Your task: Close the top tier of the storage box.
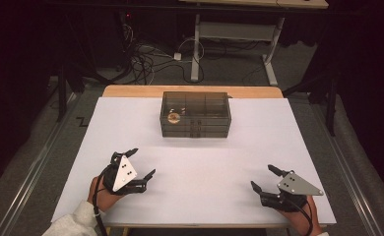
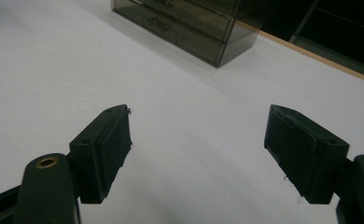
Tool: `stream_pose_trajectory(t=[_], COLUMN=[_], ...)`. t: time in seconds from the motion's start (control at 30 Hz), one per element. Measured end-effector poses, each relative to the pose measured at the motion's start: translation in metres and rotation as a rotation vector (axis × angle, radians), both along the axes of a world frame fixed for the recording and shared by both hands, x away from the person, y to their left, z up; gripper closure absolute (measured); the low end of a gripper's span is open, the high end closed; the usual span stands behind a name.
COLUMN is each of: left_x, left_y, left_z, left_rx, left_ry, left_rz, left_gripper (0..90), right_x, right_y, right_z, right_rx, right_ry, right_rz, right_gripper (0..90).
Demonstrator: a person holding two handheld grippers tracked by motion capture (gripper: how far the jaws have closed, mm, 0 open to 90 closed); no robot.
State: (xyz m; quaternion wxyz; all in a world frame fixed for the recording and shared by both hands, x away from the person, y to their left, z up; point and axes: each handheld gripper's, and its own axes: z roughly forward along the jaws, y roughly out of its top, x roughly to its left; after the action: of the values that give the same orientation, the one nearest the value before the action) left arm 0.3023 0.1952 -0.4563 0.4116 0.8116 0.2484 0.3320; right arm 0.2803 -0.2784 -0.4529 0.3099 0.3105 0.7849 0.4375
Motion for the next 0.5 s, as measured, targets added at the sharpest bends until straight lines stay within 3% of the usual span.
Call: stream_pose_trajectory(t=[0.5], left_x=[-0.019], left_y=[0.007], left_z=[-0.011], left_rx=[0.005], left_ry=[0.07], left_rz=[0.012], left_gripper=[14.7], right_x=[0.004], right_y=[0.001], right_z=[0.0], right_rx=[0.008], right_ry=[0.002], right_rz=[0.014], right_gripper=[21.8])
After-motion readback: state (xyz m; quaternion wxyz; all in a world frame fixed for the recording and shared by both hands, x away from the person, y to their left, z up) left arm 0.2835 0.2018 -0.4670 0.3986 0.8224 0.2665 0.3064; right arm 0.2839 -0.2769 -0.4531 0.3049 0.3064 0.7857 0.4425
